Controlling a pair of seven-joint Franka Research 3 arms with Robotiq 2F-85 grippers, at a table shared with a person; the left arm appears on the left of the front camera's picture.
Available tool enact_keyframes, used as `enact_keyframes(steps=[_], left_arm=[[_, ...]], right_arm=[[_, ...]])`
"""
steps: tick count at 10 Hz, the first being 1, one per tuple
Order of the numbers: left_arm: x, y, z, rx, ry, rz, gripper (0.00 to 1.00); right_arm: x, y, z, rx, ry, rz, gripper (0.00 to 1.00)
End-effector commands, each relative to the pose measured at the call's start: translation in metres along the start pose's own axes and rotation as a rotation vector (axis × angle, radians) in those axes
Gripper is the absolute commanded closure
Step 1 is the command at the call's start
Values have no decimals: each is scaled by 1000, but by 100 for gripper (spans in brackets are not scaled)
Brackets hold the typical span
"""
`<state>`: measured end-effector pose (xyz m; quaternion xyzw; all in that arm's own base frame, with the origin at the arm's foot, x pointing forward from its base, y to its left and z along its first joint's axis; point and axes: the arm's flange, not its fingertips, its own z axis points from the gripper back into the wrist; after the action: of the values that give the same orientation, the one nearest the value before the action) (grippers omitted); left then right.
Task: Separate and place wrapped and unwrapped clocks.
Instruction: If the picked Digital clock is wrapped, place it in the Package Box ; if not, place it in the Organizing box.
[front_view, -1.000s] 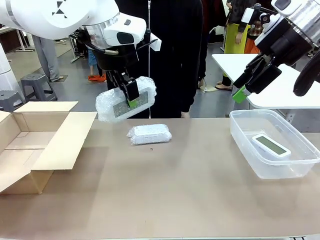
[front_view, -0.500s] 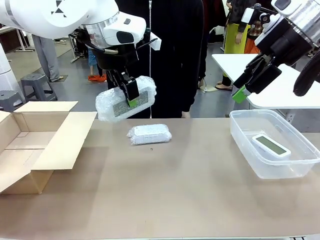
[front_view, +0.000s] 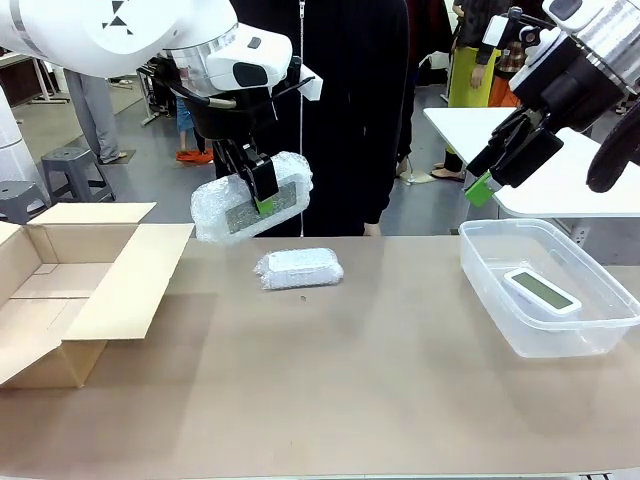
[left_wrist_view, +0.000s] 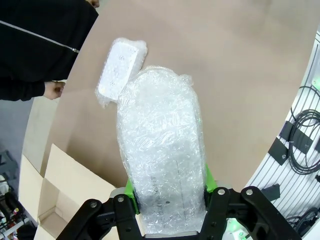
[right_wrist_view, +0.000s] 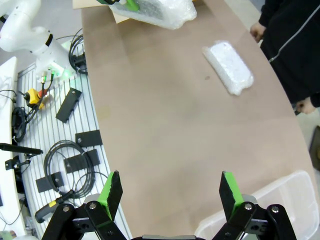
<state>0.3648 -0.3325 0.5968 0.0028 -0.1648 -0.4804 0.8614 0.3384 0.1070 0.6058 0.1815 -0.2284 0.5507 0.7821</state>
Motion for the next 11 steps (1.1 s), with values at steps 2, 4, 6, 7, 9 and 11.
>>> enact_keyframes(steps=[2, 4, 6, 7, 9, 11], left_arm=[[-1, -1, 5, 7, -4, 0, 84], [-1, -1, 5, 7, -4, 0, 84], [-10, 31, 9, 36, 12, 121, 46], [-39, 79, 19, 60, 25, 310, 46], [-112, 140, 22, 124, 62, 556, 46], [-189, 192, -5, 150, 134, 748, 46]], right_arm=[[0, -1, -1, 16, -18, 9, 0], [0, -1, -1, 16, -18, 9, 0], [0, -1, -1, 16, -18, 9, 0], [0, -1, -1, 16, -18, 9, 0], [0, -1, -1, 16, -18, 9, 0], [0, -1, -1, 16, -18, 9, 0]])
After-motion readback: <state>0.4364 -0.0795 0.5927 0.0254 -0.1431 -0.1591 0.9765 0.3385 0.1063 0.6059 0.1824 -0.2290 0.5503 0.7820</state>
